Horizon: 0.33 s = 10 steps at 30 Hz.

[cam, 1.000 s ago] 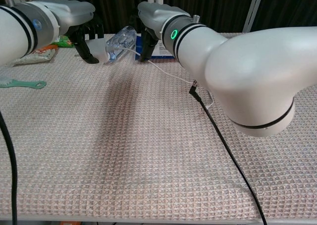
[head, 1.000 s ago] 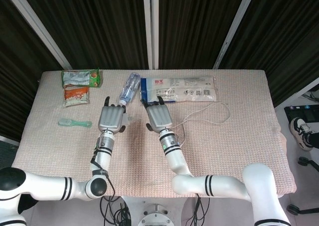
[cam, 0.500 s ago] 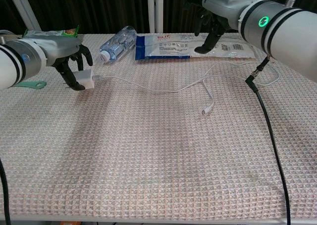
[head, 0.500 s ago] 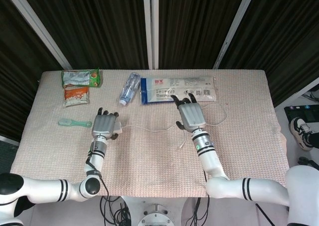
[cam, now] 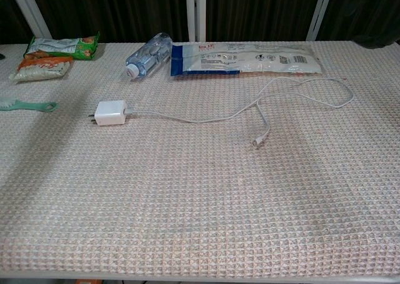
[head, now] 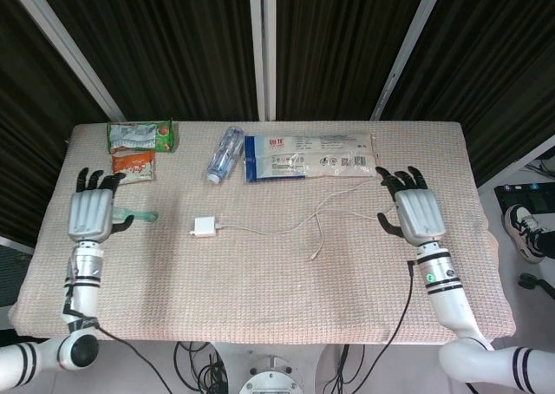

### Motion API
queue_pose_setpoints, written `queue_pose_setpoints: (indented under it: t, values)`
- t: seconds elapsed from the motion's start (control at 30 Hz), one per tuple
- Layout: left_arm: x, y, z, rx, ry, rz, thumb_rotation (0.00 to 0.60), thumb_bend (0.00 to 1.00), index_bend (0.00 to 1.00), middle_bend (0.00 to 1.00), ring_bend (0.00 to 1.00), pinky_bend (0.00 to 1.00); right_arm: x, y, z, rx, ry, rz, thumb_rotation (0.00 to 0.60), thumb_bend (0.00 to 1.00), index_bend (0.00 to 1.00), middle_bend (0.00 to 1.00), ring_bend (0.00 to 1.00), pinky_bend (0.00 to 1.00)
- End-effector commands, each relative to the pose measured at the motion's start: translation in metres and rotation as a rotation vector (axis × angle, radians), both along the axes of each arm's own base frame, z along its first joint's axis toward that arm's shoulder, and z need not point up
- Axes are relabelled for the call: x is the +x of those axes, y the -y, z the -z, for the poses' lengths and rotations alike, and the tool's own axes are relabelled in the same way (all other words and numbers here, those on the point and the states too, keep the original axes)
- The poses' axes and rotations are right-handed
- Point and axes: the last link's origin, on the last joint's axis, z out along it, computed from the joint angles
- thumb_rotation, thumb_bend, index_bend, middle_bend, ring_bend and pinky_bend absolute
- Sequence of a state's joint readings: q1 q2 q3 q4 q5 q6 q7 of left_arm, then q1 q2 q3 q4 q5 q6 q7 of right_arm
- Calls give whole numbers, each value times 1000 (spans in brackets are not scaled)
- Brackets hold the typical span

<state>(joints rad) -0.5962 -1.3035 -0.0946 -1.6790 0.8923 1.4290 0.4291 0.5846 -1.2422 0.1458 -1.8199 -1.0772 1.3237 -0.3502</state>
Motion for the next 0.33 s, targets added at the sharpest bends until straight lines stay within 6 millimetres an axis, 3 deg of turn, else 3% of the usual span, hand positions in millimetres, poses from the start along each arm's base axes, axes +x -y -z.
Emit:
queue_pose_setpoints:
  t: [0.03,0.17,0.33]
  values:
    - [-54,47,-43,63,-31,-40,600,171,229,271,96,0,-43,-43,-40,-70,19,23,600,274,122,250,110,81]
    - [-77,89,-59,110,-12,-27,600,170,239,282,96,0,-72,-77,-62,-127,69,61,600,278,121,243,99,80]
    - [-86,129,-65,140,22,-27,600,170,239,281,96,0,-97,-104,-72,-119,99,77,600,289,121,242,91,81]
